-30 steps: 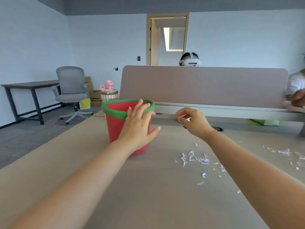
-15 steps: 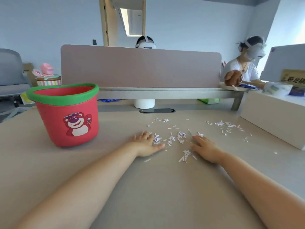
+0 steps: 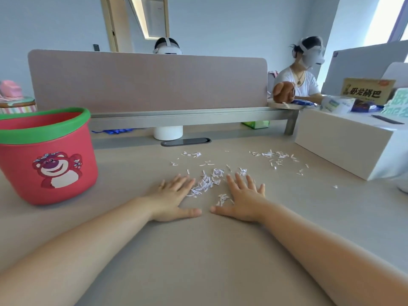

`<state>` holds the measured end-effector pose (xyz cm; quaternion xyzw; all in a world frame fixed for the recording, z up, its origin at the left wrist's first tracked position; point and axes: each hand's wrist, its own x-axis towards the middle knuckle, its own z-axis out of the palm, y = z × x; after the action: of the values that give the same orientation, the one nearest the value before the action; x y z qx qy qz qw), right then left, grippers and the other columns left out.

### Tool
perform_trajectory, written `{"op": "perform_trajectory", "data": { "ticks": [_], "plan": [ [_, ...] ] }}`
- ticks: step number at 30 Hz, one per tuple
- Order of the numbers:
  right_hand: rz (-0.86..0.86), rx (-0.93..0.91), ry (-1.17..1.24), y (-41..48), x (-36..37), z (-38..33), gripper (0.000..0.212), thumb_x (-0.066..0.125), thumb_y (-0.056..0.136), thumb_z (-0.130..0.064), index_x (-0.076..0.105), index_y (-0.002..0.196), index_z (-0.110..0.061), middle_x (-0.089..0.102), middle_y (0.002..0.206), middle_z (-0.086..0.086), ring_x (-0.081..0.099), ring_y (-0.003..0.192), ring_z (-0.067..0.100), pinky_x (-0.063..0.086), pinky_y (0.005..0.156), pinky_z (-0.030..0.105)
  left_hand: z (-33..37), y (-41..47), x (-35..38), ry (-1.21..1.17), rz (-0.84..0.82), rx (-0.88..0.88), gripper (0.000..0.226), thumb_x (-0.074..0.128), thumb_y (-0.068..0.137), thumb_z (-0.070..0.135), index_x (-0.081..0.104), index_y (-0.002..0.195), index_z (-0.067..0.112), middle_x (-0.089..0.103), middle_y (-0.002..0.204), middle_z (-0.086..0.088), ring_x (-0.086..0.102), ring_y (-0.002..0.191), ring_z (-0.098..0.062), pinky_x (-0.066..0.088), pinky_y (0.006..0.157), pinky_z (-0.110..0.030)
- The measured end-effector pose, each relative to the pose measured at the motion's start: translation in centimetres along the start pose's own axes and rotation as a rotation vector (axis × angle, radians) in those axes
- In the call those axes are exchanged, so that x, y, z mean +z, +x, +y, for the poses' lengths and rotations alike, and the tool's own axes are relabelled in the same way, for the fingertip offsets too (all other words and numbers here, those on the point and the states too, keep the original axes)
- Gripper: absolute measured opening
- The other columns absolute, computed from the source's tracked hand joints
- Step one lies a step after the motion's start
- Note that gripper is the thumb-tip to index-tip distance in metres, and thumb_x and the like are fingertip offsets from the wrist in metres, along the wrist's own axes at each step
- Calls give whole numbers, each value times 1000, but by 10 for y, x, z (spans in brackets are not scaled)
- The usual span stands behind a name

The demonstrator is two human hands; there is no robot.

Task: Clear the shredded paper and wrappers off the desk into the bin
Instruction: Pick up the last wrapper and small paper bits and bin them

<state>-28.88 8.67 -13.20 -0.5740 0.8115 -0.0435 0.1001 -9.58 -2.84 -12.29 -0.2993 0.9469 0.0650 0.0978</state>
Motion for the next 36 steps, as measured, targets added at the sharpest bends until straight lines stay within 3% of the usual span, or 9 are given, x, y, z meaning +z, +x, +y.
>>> {"op": "perform_trajectory", "data": {
  "ticks": [7,11,14,16,19,23,27,32,36],
  "plan": [
    [171,241,38,61,-7,22,102,32,67,-84,6,146,-25,5,158,3,0,145,30,4,114,57,7,68,-8,-76,134,-125,86,28,83,71,-13,146,29,-22,156,4,-24,143,-23,-6,116,-54],
    [265,17,255,77,-13,39,74,50,82,-58,27,141,-20,29,151,4,28,137,28,25,114,42,17,104,-18,-128,151,-146,78,26,88,64,-7,147,26,-13,158,0,-14,146,-24,-1,118,-52],
    [386,-9,282,81,-23,61,65,49,85,-54,34,138,-20,32,150,2,28,138,25,23,115,41,22,122,-22,-167,170,-76,67,28,93,55,2,148,27,-4,159,-1,-5,147,-20,3,119,-47],
    [503,183,156,83,-31,90,63,42,86,-57,34,138,-21,31,150,2,21,141,26,15,117,45,21,130,-21,-162,191,-30,58,28,95,51,14,147,30,7,159,1,3,146,-18,7,117,-42],
    [462,596,125,77,-38,138,72,34,87,-60,21,144,-17,14,156,10,2,144,37,3,117,52,16,136,-16,-188,219,-7,54,29,96,47,20,146,28,13,157,4,7,146,-14,9,116,-38],
    [349,795,164,78,-34,159,78,30,88,-60,12,146,-10,0,157,17,-8,143,40,-2,116,52,15,137,-16,-180,213,-4,54,29,97,45,19,147,27,11,158,6,5,146,-12,9,117,-37],
    [267,677,113,86,-32,162,75,23,89,-57,20,144,-5,15,154,19,8,144,33,11,118,46,17,137,-16,-183,208,-9,54,28,97,45,19,147,27,9,158,7,4,146,-11,8,118,-37],
    [225,308,271,89,-34,141,52,32,94,-41,36,136,-11,40,144,13,37,133,28,30,108,38,19,135,-17,-214,230,-11,51,28,98,42,24,146,24,13,158,6,10,146,-14,11,118,-35],
    [510,352,381,101,-39,152,51,40,93,-36,36,137,-10,34,148,12,29,137,29,25,112,39,19,134,-15,-230,262,-9,50,29,98,40,28,144,23,18,157,6,21,143,-17,17,116,-31]
  ]
}}
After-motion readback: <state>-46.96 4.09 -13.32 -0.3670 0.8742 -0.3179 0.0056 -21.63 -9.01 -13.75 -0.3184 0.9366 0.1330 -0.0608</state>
